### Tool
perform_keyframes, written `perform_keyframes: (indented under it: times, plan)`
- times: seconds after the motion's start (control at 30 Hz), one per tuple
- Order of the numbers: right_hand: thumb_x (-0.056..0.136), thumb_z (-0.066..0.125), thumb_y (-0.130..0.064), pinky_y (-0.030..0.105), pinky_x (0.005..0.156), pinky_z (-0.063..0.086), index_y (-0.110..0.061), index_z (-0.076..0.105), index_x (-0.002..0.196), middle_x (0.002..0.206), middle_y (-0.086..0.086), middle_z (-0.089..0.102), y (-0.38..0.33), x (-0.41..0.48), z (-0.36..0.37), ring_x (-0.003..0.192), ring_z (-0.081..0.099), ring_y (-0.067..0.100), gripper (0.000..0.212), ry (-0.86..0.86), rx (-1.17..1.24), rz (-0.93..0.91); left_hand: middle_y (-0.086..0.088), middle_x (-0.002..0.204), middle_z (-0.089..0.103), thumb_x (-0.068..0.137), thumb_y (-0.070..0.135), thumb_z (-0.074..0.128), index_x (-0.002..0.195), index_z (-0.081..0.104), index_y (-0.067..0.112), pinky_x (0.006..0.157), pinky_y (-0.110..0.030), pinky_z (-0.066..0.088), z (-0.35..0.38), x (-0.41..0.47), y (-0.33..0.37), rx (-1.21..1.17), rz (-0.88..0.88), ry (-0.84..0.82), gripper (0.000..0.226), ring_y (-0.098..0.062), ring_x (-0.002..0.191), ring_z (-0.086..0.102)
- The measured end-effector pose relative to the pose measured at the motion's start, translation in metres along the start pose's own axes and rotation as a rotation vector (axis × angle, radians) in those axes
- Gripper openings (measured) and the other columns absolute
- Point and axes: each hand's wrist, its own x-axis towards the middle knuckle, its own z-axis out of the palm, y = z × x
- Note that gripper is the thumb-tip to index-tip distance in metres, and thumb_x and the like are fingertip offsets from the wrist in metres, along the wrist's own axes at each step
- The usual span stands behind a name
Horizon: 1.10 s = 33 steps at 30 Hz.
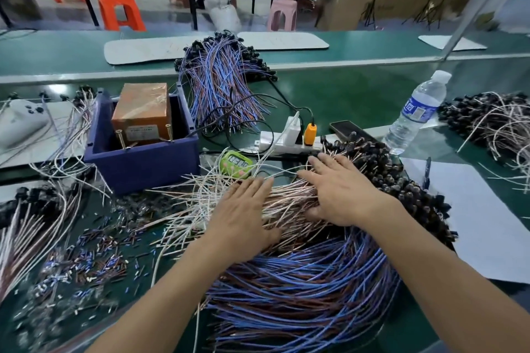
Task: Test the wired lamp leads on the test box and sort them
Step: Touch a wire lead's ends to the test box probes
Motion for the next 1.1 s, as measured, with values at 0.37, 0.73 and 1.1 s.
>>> perform_keyframes:
  times: [0.37, 0.73, 1.1]
  plan:
    - [0.066, 0.077, -0.074, 0.045, 0.124, 0.014, -0.019, 0.014, 0.162, 0.159, 0.005, 0.032, 0.001, 0.006, -0.01, 0.152, 0.02, 0.028, 0.127, 0.024, -0.009, 0.094, 0.023, 0.167, -0.015, 0.06, 0.061, 0.09, 0.16, 0.002, 0.042, 0.115, -0.034, 0.013, 0.006, 0.001, -0.002, -0.235, -0.1, 0.243, 0.135, -0.006, 0.147, 0.009]
    - [0.073, 0.076, -0.066, 0.047, 0.125, 0.0, -0.02, 0.037, 0.153, 0.168, 0.01, 0.014, -0.004, -0.001, -0.013, 0.156, 0.006, 0.032, 0.1, 0.028, -0.042, 0.107, 0.011, 0.146, 0.05, 0.066, 0.084, 0.061, 0.154, 0.034, 0.037, 0.113, -0.037, 0.032, 0.017, 0.009, -0.003, -0.017, -0.108, 0.169, 0.103, -0.015, 0.13, 0.039]
    - [0.06, 0.082, -0.065, 0.044, 0.125, 0.016, -0.019, 0.013, 0.162, 0.167, 0.009, 0.025, -0.038, 0.036, -0.015, 0.153, 0.022, 0.029, 0.131, -0.175, 0.131, -0.077, 0.007, 0.161, 0.038, 0.077, 0.069, 0.059, 0.159, 0.024, 0.028, 0.123, -0.038, 0.02, 0.006, -0.001, 0.004, 0.027, -0.033, 0.144, 0.098, -0.016, 0.145, 0.035]
